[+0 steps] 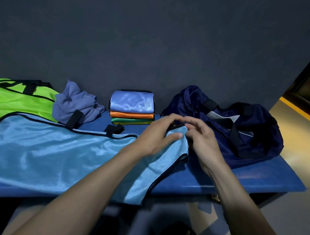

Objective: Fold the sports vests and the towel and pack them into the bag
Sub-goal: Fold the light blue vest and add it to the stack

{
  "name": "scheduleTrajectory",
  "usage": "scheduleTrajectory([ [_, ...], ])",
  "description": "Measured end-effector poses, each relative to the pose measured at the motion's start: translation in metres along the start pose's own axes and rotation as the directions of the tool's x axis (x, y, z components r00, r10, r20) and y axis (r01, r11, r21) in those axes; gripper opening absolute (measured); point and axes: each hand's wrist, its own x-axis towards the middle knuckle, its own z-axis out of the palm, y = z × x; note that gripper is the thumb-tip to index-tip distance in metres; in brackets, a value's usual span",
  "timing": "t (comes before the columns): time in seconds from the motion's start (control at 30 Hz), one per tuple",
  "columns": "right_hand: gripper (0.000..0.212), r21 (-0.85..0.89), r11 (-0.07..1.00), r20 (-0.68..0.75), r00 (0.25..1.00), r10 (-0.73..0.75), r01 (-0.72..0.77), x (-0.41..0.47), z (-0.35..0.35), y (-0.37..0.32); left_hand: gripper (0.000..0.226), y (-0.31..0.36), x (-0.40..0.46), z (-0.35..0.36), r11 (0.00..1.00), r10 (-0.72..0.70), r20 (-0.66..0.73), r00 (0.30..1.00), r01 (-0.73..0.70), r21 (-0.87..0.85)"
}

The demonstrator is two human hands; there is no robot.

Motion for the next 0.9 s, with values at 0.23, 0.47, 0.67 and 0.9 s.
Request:
scheduleTrajectory([
  [0.23,0.036,-0.129,0.975,0.035,0.982,0.186,-0.18,-0.002,-0.001,0.007,0.028,-0.009,0.004,0.003,0.999,0.016,-0.057,0.998,-0.014,0.032],
  [0.47,0.028,-0.18,0.959,0.124,0.962,0.244,-0.22,0.0,0.003,0.001,0.033,-0.016,-0.013,-0.011,0.991,-0.01,-0.037,0.999,0.015,0.131],
  [0.67,0.011,-0.283,0.95,-0.073,0.991,0.116,-0.132,0.003,0.014,0.01,0.014,-0.017,-0.066,-0.046,0.95,-0.068,0.019,0.998,0.059,0.306],
  [0.9,0.015,-0.549,0.835,-0.151,0.977,-0.15,0.043,-0.005,0.019,0.015,0.062,-0.096,-0.145,-0.071,0.71,-0.367,-0.024,0.93,0.296,0.639],
])
